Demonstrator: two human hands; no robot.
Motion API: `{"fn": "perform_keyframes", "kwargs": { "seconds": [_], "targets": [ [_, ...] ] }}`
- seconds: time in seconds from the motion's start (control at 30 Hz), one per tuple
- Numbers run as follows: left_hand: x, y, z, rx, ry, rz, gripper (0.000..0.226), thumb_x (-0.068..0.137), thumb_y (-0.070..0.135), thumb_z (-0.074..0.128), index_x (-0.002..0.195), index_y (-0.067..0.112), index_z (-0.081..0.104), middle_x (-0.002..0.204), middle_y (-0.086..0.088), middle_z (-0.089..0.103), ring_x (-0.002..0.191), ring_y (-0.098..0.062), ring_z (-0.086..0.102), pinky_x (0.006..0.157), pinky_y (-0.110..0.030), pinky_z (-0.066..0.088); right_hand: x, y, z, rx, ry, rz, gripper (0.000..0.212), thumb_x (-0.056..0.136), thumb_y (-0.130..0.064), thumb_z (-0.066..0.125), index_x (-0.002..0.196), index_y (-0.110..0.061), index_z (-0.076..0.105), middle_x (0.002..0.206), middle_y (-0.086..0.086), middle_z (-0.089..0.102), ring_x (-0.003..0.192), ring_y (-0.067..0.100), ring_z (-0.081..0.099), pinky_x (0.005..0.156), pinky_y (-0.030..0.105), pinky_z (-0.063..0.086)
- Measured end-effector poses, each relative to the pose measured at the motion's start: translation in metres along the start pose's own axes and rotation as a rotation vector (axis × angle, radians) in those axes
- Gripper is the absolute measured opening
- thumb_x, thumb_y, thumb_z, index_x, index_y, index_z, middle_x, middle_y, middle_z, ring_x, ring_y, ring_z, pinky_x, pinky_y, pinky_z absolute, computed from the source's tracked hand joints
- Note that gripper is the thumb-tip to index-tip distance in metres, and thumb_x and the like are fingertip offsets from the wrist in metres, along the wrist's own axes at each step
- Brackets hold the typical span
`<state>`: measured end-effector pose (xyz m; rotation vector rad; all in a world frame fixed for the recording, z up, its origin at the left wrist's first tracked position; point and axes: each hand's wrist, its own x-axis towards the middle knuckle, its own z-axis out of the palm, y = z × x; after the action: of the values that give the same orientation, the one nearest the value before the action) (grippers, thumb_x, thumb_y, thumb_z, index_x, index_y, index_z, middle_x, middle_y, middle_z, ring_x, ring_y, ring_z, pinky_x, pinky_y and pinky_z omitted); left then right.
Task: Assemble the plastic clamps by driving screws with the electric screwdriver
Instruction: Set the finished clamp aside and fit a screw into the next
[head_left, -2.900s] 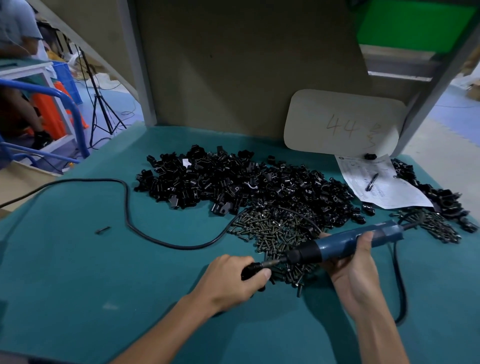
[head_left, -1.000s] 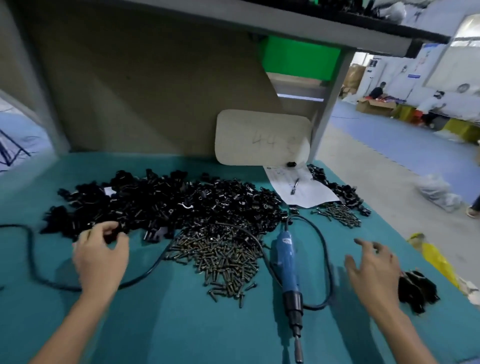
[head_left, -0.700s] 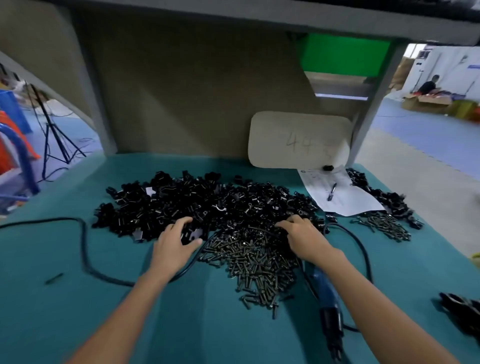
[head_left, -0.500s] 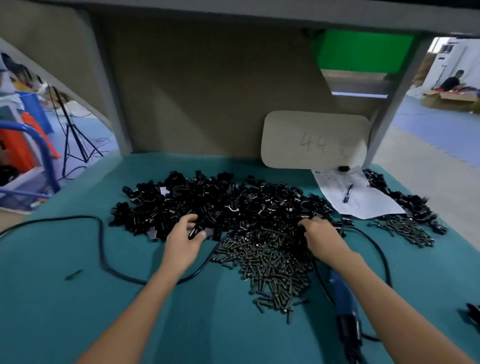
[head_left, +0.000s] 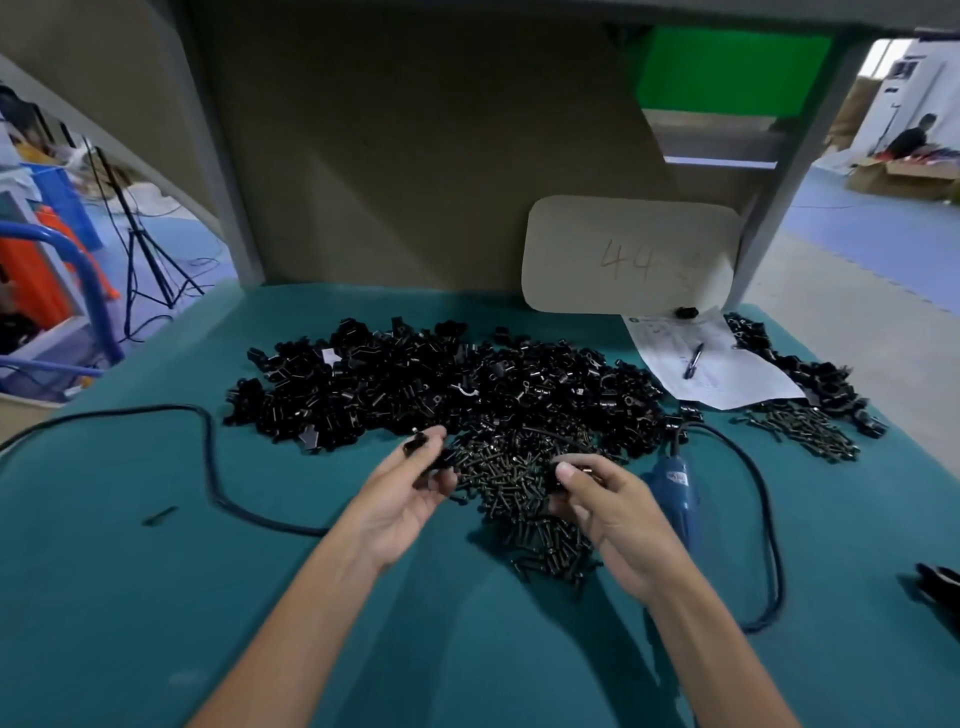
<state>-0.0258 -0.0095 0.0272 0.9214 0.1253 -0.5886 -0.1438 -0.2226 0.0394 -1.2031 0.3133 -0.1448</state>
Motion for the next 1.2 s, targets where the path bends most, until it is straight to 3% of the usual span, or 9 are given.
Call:
{"fn": "perform_keyframes", "kwargs": {
  "seconds": [0.13, 0.23, 0.33, 0.47, 0.57, 0.67, 0.87, 1.03, 1.2],
  "targets": [
    [-0.012, -0.011, 0.006, 0.223, 0.048, 0.005, 0.039, 0.085, -0.016, 0.064, 0.112, 0.010, 0.051, 0.093, -0.008, 0.075, 0.066, -0.010, 0.067, 0.061, -0.025, 0.047, -0.009, 0.014, 0.012, 0.084, 0.035, 0.025, 0.032, 0.082, -0.027, 0.078, 0.106, -0.007, 0.071, 0.097, 0.012, 0.071, 0.087, 0.029, 0.073, 0.070, 0.030, 0.060],
    [-0.025, -0.010, 0.003, 0.368, -0.068, -0.019, 0.048, 0.079, -0.008, 0.075, 0.116, 0.008, 0.049, 0.105, -0.012, 0.076, 0.080, -0.013, 0.071, 0.076, -0.029, 0.051, -0.013, 0.016, 0.018, 0.050, 0.090, 0.005, 0.042, 0.079, -0.023, 0.080, 0.115, -0.008, 0.065, 0.096, 0.016, 0.069, 0.072, 0.023, 0.069, 0.063, 0.028, 0.058],
    [-0.036, -0.009, 0.003, 0.498, -0.191, -0.058, 0.047, 0.066, 0.008, 0.083, 0.109, 0.008, 0.066, 0.105, -0.009, 0.076, 0.085, -0.013, 0.072, 0.083, -0.028, 0.051, -0.014, 0.023, 0.022, -0.074, 0.164, -0.027, 0.037, 0.085, -0.013, 0.080, 0.116, -0.013, 0.060, 0.077, 0.002, 0.066, 0.063, 0.014, 0.065, 0.056, 0.024, 0.054],
    [-0.042, -0.012, 0.004, 0.488, -0.222, -0.061, 0.027, 0.086, 0.012, 0.073, 0.110, 0.023, 0.077, 0.100, -0.006, 0.066, 0.084, -0.011, 0.067, 0.077, -0.028, 0.052, -0.016, 0.030, 0.028, -0.067, 0.141, -0.055, 0.028, 0.096, -0.003, 0.068, 0.122, -0.013, 0.066, 0.094, 0.010, 0.068, 0.073, 0.016, 0.069, 0.068, 0.027, 0.059],
    [-0.044, -0.015, 0.002, 0.430, -0.219, -0.120, 0.035, 0.094, 0.007, 0.067, 0.126, 0.018, 0.066, 0.114, -0.020, 0.063, 0.095, -0.026, 0.069, 0.081, -0.044, 0.060, -0.017, 0.034, 0.029, -0.054, 0.115, -0.044, 0.033, 0.100, 0.001, 0.060, 0.127, -0.015, 0.066, 0.103, 0.017, 0.067, 0.079, 0.020, 0.072, 0.074, 0.029, 0.060],
    [-0.046, -0.019, 0.004, 0.429, -0.153, -0.118, 0.033, 0.096, 0.002, 0.062, 0.126, 0.010, 0.051, 0.102, -0.016, 0.074, 0.080, -0.020, 0.065, 0.073, -0.035, 0.057, -0.016, 0.039, 0.031, -0.066, 0.112, -0.045, 0.036, 0.102, 0.003, 0.054, 0.127, -0.017, 0.067, 0.114, 0.021, 0.069, 0.086, 0.021, 0.073, 0.078, 0.029, 0.060],
    [-0.049, -0.027, 0.011, 0.950, -0.195, 0.212, 0.014, 0.099, 0.030, 0.062, 0.113, 0.031, 0.061, 0.081, 0.015, 0.070, 0.064, 0.002, 0.053, 0.063, -0.014, 0.042, -0.018, 0.047, 0.043, -0.317, 0.113, -0.076, 0.040, 0.103, -0.005, 0.049, 0.124, -0.031, 0.071, 0.123, -0.003, 0.073, 0.110, 0.015, 0.071, 0.096, 0.037, 0.058],
    [-0.051, -0.026, 0.010, 1.331, -0.114, 0.497, 0.027, 0.095, 0.054, 0.059, 0.121, 0.057, 0.057, 0.105, 0.024, 0.065, 0.101, 0.014, 0.054, 0.080, -0.008, 0.041, -0.026, 0.044, 0.051, -0.138, 0.068, -0.071, 0.027, 0.106, -0.017, 0.055, 0.120, -0.029, 0.074, 0.117, -0.004, 0.076, 0.110, 0.011, 0.071, 0.091, 0.029, 0.059],
    [-0.053, -0.026, 0.011, 1.348, -0.051, 0.582, 0.041, 0.093, 0.048, 0.064, 0.132, 0.035, 0.063, 0.116, 0.018, 0.059, 0.105, 0.007, 0.053, 0.091, -0.014, 0.042, -0.027, 0.041, 0.053, -0.041, 0.070, -0.088, 0.024, 0.103, -0.012, 0.059, 0.120, -0.021, 0.074, 0.112, 0.002, 0.077, 0.108, 0.017, 0.073, 0.088, 0.024, 0.058]
  ]
}}
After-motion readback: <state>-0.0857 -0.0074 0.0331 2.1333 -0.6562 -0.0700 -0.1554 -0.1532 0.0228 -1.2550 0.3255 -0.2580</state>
